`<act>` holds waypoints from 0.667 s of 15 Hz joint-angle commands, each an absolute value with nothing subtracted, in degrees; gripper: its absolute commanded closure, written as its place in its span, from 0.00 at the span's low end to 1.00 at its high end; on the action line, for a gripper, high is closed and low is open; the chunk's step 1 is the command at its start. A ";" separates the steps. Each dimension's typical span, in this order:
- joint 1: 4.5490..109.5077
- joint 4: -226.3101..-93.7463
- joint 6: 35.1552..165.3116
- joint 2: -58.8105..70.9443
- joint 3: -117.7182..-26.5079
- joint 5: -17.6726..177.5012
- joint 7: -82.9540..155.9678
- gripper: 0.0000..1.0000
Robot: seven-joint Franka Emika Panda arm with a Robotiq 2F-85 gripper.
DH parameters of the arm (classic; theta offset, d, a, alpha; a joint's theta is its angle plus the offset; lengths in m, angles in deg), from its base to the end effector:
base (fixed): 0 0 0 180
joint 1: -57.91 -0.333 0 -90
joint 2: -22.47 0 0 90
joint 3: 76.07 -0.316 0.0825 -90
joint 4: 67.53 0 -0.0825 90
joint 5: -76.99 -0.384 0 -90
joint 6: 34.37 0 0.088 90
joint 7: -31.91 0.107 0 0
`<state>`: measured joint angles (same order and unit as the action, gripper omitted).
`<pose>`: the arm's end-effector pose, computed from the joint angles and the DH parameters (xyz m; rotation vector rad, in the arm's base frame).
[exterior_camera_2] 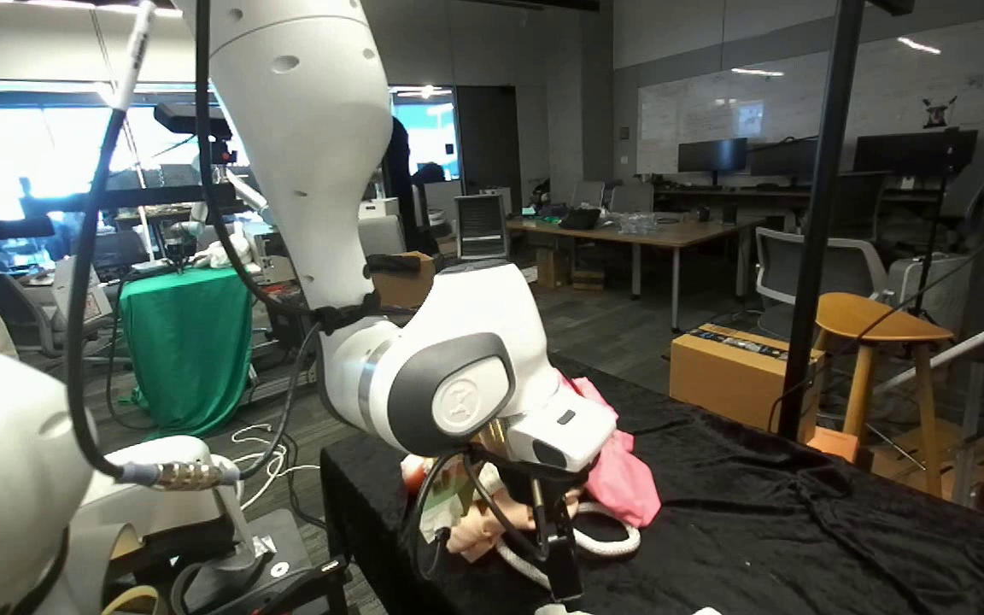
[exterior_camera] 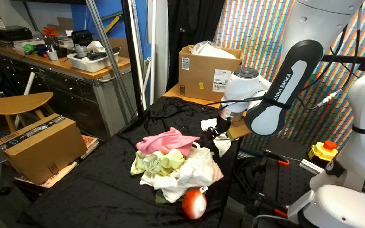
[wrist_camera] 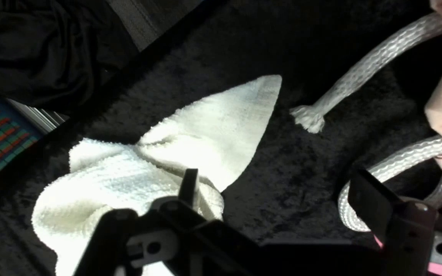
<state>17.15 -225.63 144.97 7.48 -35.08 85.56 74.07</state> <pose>0.3985 -0.0092 0.1733 2.8941 -0.8301 0.3239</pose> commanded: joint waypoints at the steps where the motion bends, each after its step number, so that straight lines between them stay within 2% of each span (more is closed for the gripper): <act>1: 7.23 -225.63 144.01 5.63 -26.31 85.35 79.95 0.00; 10: 0.49 -225.43 143.07 7.54 -15.87 86.68 80.61 0.00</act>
